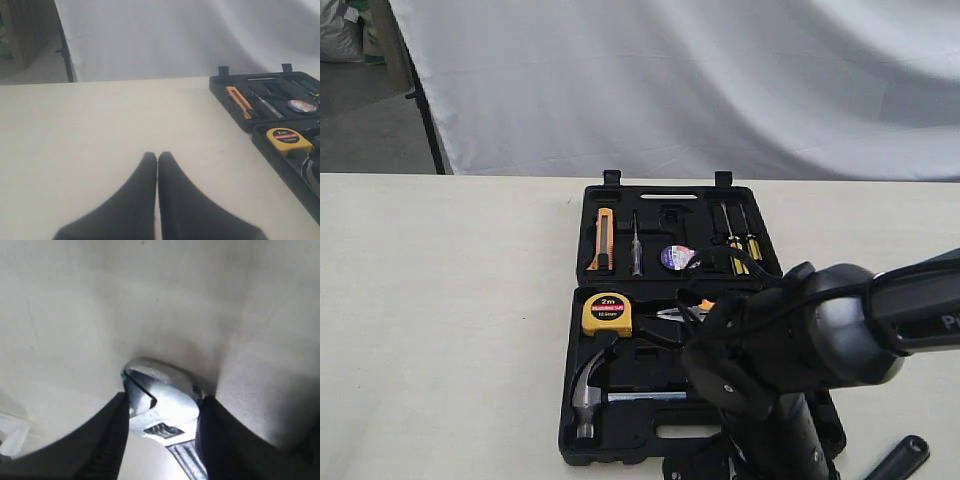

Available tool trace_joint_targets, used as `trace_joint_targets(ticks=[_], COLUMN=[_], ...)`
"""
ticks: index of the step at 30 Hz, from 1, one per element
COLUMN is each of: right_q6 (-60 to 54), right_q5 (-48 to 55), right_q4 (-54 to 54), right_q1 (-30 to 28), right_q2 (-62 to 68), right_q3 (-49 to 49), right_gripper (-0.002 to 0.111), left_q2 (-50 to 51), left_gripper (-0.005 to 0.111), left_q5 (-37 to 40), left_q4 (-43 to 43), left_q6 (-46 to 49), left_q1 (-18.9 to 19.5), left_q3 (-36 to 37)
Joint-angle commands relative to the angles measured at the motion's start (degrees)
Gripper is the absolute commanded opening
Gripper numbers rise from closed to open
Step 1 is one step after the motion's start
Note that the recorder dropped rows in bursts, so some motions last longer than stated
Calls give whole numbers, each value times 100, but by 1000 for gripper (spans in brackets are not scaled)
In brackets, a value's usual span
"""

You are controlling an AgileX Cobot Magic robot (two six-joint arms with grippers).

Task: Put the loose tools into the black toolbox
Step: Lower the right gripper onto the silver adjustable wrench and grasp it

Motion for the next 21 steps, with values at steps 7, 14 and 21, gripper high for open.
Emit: trace_joint_targets(ticks=[7,14,21], right_q6=[73,60,218], right_q5=[-1191,-1877,-2437], right_q4=[1559,2950,3003], right_q1=[30,30,30], right_q2=[167,139,139], right_q3=[183,183,194], right_gripper=[0,0,0], left_q2=[-18,-18,-18], left_gripper=[1,1,1], left_q5=[-14,-14,-14], left_q4=[14,14,14], left_q6=[-44,-44,-44], left_q1=[-4,-4,-4], left_q3=[9,9,9])
